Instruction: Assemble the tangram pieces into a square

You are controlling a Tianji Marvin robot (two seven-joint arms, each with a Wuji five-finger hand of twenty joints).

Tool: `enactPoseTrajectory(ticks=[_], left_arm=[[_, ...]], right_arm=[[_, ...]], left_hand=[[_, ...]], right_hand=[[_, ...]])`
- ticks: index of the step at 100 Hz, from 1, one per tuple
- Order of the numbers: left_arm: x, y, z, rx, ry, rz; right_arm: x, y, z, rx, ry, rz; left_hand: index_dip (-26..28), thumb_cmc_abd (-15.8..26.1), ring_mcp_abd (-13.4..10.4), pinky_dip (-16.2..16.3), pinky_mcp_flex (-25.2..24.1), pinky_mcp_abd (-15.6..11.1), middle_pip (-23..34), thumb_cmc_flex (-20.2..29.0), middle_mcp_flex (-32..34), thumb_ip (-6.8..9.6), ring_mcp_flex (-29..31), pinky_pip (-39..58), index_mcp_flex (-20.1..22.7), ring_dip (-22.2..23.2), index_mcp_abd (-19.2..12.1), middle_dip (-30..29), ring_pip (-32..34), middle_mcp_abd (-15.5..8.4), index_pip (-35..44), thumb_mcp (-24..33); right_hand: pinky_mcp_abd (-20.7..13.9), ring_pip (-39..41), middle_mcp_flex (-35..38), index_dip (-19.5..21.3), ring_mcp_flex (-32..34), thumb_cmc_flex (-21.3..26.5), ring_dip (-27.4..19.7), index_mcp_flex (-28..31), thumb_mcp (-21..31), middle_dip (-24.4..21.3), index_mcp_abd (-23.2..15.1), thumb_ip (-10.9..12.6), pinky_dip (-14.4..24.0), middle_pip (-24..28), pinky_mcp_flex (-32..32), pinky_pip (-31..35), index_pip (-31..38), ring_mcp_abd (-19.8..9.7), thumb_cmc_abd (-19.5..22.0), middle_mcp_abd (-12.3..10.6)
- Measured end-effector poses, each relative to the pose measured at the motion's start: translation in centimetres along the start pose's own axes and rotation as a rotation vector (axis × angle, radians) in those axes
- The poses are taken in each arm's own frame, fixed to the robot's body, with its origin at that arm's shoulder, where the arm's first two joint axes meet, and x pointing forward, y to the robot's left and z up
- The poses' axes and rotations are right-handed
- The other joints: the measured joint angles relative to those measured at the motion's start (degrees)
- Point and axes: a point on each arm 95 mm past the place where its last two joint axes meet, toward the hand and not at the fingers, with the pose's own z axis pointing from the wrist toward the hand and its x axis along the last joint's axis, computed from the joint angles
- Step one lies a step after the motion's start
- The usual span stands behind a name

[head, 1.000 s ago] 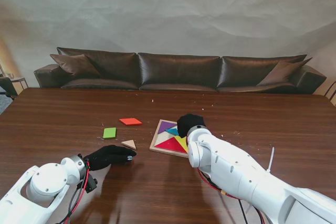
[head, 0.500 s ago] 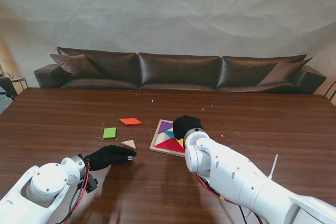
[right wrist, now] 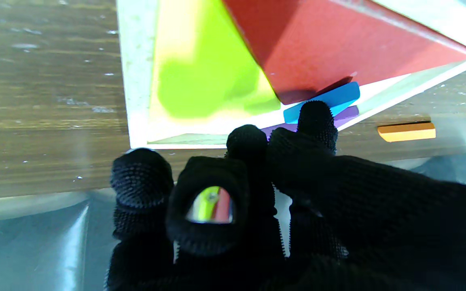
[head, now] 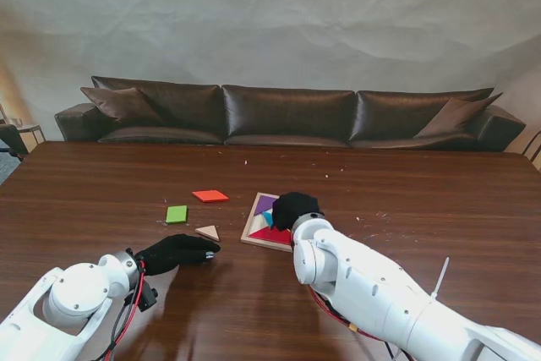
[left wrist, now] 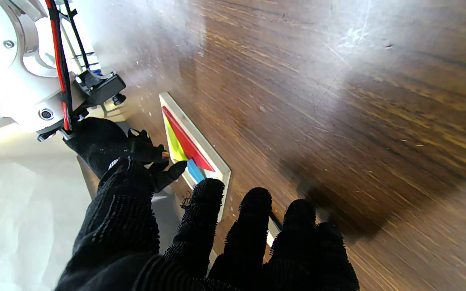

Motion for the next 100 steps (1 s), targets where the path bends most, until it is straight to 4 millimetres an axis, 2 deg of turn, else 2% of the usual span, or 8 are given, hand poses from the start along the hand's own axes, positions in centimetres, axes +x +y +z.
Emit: enactPoseTrajectory(ticks=[34,45,53,56,69,76,86,100], left_arm=[[0.0,0.0,0.0,0.0,0.0,0.0],[0.0,0.0,0.0,0.0,0.0,0.0],[0.0,0.0,-0.1,0.0,0.0,-0.001],[0.0,0.0,-0.1,0.0,0.0,-0.001],[-0.1,0.0,-0.2,0.001,-0.002,0.0],[-0.1,0.0,-0.3,0.001,-0.003,0.0],[-0.1,0.0,-0.3,0.001,-0.004,-0.001],[-0.1,0.0,-0.4,0.002,-0.006,-0.002]], right_arm=[[0.6,0.8,-0.4,-0.086,0.017,-0.028],[1.1,0.8,-0.1,-0.079,0.11,0.024],[1.6,0.7,0.1,-0.043,0.16,-0.006],[1.7,0.6,0.1,-0.027,0.166,-0.023],[1.9,0.8,0.5,-0.016,0.179,-0.056],[1.9,0.7,0.9,-0.011,0.188,-0.083],[1.9,0.6,1.4,-0.002,0.187,-0.1],[2.2,0.6,2.0,0.015,0.195,-0.141]], left_hand=[[0.0,0.0,0.01,-0.01,-0.04,0.0,0.0,0.0,0.0,0.0,-0.04,-0.03,0.0,0.0,0.0,0.0,0.0,0.0,0.0,0.0],[0.0,0.0,0.01,-0.01,-0.04,0.0,0.0,0.0,0.0,0.0,-0.04,-0.03,0.0,0.0,0.0,0.0,0.0,0.0,0.0,0.0],[0.0,0.0,0.01,-0.01,-0.04,0.0,0.0,0.0,0.0,0.0,-0.04,-0.03,0.0,0.0,0.0,0.0,0.0,0.0,0.0,0.0],[0.0,0.0,0.01,-0.01,-0.04,0.0,0.0,0.0,0.0,0.0,-0.04,-0.03,0.0,0.0,0.0,0.0,0.0,0.0,0.0,0.0],[0.0,0.0,0.02,-0.01,-0.04,0.0,0.0,0.47,0.0,0.0,-0.04,-0.03,0.0,0.0,0.0,0.0,0.0,0.01,0.0,0.0],[0.0,0.0,0.02,-0.01,-0.04,0.0,0.0,0.47,0.0,0.0,-0.04,-0.03,0.0,0.0,0.0,0.0,0.0,0.01,0.0,0.0],[0.0,0.0,0.02,-0.01,-0.04,0.0,0.0,0.47,0.0,0.0,-0.04,-0.03,0.0,0.0,0.0,0.0,0.0,0.01,0.0,0.0],[0.0,0.0,0.02,-0.01,-0.04,0.0,0.0,0.47,0.0,0.0,-0.04,-0.03,0.0,0.0,0.0,0.0,0.0,0.01,0.0,0.0]], right_hand=[[0.0,0.0,0.18,0.05,0.0,-0.04,0.0,1.48,0.0,-0.11,0.1,0.0,0.0,-0.02,0.0,0.0,2.85,0.0,-0.67,0.0],[0.0,0.0,0.16,1.92,0.0,-0.04,0.0,1.26,0.0,-0.12,-1.21,0.0,0.0,-0.05,0.0,0.0,-0.3,0.0,-0.66,-0.13],[0.0,-0.03,0.12,2.87,0.0,-0.04,0.0,0.64,0.0,-0.12,-2.15,0.0,0.0,-0.07,0.0,0.01,-1.54,0.0,-0.65,-0.46],[0.0,-0.07,0.12,3.03,0.0,-0.04,0.0,-1.25,0.0,-0.12,-2.33,0.0,-0.01,-0.08,0.0,0.01,-2.37,0.0,-0.65,-0.46],[0.0,-0.15,0.08,3.0,0.0,-0.04,0.0,-2.12,-0.02,-0.12,-3.6,-0.01,-0.01,-0.08,0.0,0.01,-3.61,0.0,-0.62,-0.46],[0.0,-0.17,0.01,3.05,0.0,-0.04,0.0,-5.84,-0.03,-0.11,-3.77,-0.01,-0.01,-0.08,0.0,0.01,-4.56,0.0,-0.61,-0.47],[0.0,-0.18,-0.04,2.96,0.0,-0.04,0.0,-7.98,-0.03,-0.12,-4.27,-0.01,-0.01,-0.08,0.0,0.01,-5.67,0.0,-0.59,-0.48],[-0.04,-0.57,-0.82,2.96,0.0,-0.04,0.0,-8.61,-0.04,-0.12,-4.32,-0.01,-0.01,-0.12,0.0,0.01,-6.6,-0.01,-0.59,-0.64]])
